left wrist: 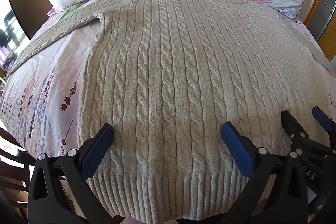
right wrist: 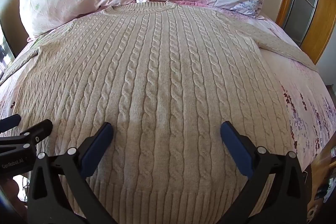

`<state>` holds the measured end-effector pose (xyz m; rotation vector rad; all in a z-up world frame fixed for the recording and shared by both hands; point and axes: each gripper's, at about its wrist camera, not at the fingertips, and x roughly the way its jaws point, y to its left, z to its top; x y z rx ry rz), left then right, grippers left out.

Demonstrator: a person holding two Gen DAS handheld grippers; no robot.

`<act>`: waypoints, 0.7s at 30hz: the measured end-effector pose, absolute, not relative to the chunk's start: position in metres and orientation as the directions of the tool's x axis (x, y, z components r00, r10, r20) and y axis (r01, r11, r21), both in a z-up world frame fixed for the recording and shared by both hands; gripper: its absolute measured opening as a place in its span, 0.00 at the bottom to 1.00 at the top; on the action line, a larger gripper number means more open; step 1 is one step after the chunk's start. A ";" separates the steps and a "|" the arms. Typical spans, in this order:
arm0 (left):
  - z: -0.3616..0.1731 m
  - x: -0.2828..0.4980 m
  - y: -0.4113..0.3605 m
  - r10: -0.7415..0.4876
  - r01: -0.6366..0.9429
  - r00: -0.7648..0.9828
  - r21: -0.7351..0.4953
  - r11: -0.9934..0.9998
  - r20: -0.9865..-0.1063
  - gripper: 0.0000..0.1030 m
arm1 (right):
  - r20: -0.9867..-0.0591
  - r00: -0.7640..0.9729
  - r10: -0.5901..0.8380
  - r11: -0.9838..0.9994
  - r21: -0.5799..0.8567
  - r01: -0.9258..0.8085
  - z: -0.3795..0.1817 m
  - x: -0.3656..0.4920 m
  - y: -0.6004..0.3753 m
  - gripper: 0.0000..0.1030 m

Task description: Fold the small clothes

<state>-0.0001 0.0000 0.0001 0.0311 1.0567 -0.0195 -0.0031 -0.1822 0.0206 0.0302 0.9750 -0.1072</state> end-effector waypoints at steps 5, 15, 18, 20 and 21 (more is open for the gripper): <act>0.000 0.000 0.000 -0.001 0.032 0.491 0.017 0.999 -0.871 0.99 | -0.827 0.556 -0.078 0.994 -0.023 0.105 0.020 -0.003 -0.182 0.98; 0.000 0.000 0.000 -0.001 0.031 0.492 0.017 0.999 -0.871 0.99 | -0.829 0.553 -0.078 0.994 -0.024 0.105 0.020 -0.003 -0.182 0.98; 0.000 0.000 0.000 -0.001 0.031 0.492 0.017 0.999 -0.871 0.99 | -0.829 0.553 -0.078 0.994 -0.024 0.104 0.020 -0.003 -0.182 0.98; 0.000 0.000 0.000 -0.001 0.031 0.492 0.017 0.999 -0.870 0.99 | -0.829 0.553 -0.078 0.994 -0.024 0.104 0.020 -0.003 -0.182 0.98; 0.000 0.000 0.000 -0.001 0.031 0.493 0.017 0.999 -0.870 0.99 | -0.829 0.553 -0.079 0.994 -0.025 0.104 0.020 -0.003 -0.182 0.98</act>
